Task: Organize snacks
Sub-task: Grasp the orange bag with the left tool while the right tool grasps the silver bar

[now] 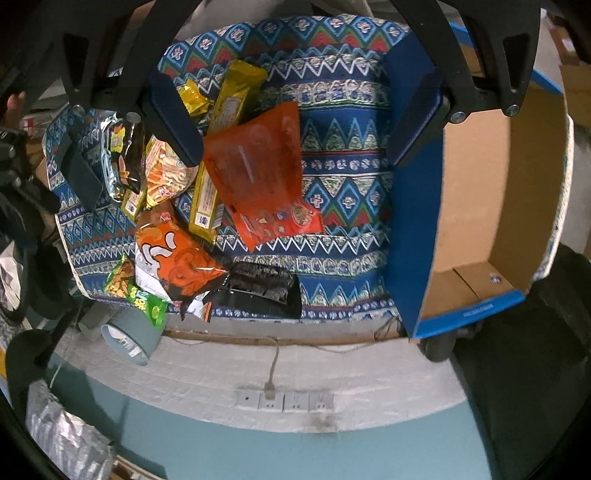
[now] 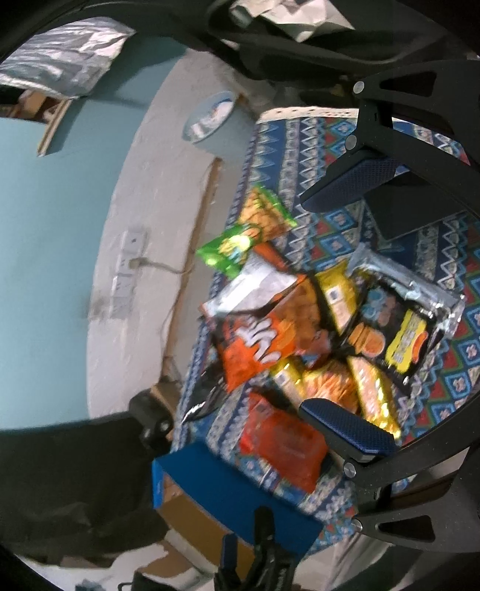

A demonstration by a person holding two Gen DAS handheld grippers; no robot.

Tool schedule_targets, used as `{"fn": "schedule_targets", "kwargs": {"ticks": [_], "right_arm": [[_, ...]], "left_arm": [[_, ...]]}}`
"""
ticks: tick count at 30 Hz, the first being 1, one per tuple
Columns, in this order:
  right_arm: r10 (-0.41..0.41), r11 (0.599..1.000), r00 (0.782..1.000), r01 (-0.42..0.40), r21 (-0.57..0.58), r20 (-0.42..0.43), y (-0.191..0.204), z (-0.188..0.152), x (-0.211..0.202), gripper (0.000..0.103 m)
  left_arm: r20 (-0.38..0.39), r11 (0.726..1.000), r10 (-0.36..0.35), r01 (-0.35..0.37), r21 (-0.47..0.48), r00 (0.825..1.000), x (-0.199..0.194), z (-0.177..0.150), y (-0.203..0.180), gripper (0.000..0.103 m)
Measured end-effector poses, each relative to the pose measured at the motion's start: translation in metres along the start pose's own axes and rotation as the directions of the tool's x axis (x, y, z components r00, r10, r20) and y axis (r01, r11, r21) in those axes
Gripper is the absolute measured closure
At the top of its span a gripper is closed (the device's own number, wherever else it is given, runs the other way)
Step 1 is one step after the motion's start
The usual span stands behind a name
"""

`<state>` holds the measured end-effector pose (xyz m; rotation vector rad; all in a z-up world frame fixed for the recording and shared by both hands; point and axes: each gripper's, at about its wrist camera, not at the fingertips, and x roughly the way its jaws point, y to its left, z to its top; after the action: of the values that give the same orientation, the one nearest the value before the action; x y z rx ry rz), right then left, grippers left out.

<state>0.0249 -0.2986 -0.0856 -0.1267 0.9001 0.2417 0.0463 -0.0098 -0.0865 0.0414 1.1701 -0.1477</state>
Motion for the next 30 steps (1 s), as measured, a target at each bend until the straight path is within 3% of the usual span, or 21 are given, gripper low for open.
{"fn": "schedule_targets", "kwargs": {"ticks": [10, 23, 30], "right_arm": [[-0.033, 0.994, 0.987, 0.048, 0.095, -0.160, -0.034, -0.030, 0.039, 0.004], [-0.068, 0.990, 0.955, 0.100, 0.095, -0.289, -0.051, -0.056, 0.080, 0.004], [-0.063, 0.991, 0.955, 0.094, 0.093, -0.291, -0.052, -0.056, 0.082, 0.004]], "left_arm": [[-0.116, 0.994, -0.063, 0.052, -0.100, 0.991, 0.053, 0.017, -0.007, 0.002], [-0.170, 0.998, 0.036, -0.044, -0.048, 0.985, 0.116, 0.039, -0.028, 0.002], [-0.226, 0.997, 0.082, -0.078, 0.026, 0.971, 0.136, 0.033, -0.039, 0.002]]}}
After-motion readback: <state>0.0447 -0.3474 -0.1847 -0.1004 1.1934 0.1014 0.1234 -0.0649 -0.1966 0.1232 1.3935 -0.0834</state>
